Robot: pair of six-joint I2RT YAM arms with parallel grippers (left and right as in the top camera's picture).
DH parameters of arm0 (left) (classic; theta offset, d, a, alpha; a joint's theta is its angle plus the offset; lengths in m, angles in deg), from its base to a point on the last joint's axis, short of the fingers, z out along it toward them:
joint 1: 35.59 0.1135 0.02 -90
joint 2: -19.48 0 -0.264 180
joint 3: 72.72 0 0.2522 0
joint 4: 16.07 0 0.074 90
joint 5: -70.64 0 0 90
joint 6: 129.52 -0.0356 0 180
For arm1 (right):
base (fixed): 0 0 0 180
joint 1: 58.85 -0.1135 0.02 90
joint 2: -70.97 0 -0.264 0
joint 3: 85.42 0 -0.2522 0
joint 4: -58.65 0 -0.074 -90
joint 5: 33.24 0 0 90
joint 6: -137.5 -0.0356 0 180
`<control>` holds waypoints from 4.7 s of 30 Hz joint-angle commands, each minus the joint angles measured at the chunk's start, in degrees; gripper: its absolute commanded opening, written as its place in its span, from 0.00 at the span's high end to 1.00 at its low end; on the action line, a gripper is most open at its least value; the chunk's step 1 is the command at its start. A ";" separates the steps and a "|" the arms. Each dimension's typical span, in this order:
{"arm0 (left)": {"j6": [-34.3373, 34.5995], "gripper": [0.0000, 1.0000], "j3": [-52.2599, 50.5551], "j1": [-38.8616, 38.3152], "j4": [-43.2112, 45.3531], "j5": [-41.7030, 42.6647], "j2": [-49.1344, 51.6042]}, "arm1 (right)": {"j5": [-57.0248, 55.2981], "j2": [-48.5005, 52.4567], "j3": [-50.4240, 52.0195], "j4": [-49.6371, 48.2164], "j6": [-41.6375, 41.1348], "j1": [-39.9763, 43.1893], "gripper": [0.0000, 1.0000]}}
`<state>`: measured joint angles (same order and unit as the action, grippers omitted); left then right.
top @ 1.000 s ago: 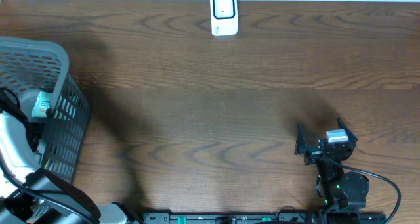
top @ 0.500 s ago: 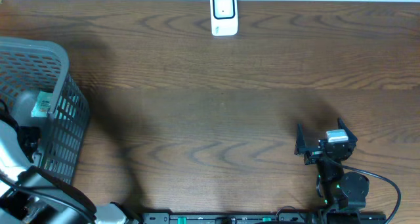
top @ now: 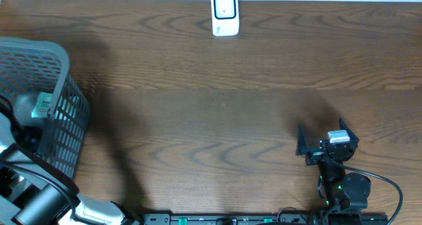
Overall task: Scan the item barcode
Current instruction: 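Lower the left gripper into the basket and grasp the green-lidded jar, then carry the jar out and set it on the table center, then reach the left gripper into the basket and grasp the wet-wipe pack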
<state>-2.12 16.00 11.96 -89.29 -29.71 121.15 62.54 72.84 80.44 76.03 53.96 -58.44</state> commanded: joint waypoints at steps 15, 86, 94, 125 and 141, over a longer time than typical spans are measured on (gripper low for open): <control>6.25 0.43 17.64 -34.99 3.19 41.03 -36.04 | 0.11 0.00 0.07 0.20 -0.63 -0.87 0.01; 24.83 0.13 5.68 -72.74 5.53 -1.14 -31.23 | 0.11 0.02 0.07 0.22 -0.63 -0.87 0.01; 7.69 0.13 5.97 -62.77 10.34 -7.78 -50.18 | 0.11 0.02 0.07 0.22 -0.63 -0.87 0.01; 5.11 0.00 6.64 -14.34 7.02 -17.68 -36.15 | 0.11 0.02 0.07 0.20 -0.63 -0.87 0.01; 2.03 0.00 6.64 -5.51 7.69 11.43 -2.75 | 0.11 0.02 0.07 0.22 -0.63 -0.87 0.01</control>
<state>0.86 21.84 6.25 -81.77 -22.91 114.39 62.52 72.86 80.44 76.03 53.96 -58.42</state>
